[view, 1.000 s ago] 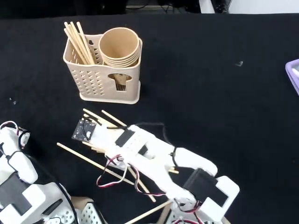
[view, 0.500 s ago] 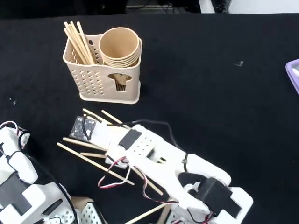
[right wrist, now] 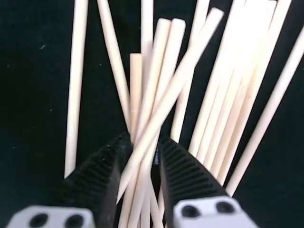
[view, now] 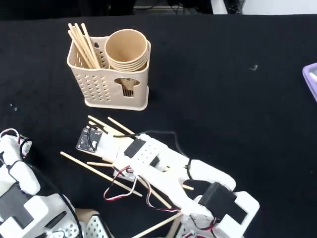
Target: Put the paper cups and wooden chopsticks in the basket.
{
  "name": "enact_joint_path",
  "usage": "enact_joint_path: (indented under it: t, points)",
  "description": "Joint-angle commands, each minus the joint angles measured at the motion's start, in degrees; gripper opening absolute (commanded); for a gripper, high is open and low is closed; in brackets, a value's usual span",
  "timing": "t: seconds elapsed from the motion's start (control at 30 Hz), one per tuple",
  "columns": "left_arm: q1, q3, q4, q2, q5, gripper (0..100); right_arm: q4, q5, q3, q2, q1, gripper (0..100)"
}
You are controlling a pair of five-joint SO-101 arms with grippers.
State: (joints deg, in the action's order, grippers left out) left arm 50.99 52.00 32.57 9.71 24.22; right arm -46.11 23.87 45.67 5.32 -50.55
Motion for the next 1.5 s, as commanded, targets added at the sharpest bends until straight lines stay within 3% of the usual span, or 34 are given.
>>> enact_joint_path:
  t: [0.0, 0.27, 0.43, 0.57, 0.87, 1.17, 1.47]
  points:
    - [0.0, -3.0, 0.0, -0.3, 0.3, 21, 0.5, 0.6, -2.9, 0.0, 1.1, 8.3]
    - [0.0, -3.0, 0.0, -0.3, 0.3, 21, -1.8, 1.0, -5.3, 2.1, 1.4, 0.9]
    - [0.0, -3.0, 0.0, -0.3, 0.3, 21, -11.7, 1.1, -10.4, 13.5, 4.9, 1.1]
    - [0.0, -3.0, -0.1, -0.3, 0.3, 21, -12.6, 1.1, -10.5, 21.6, 5.7, 1.1]
    - [0.0, -3.0, -0.1, -0.3, 0.3, 21, -8.4, 0.4, -11.9, 29.9, 6.2, 1.1]
    - [0.0, -3.0, -0.1, -0.3, 0.3, 21, -7.7, -6.2, -25.5, 30.1, 6.2, 1.1]
    - [0.0, -3.0, -0.1, -0.3, 0.3, 21, 0.4, -10.0, -31.2, 30.1, 6.2, 1.1]
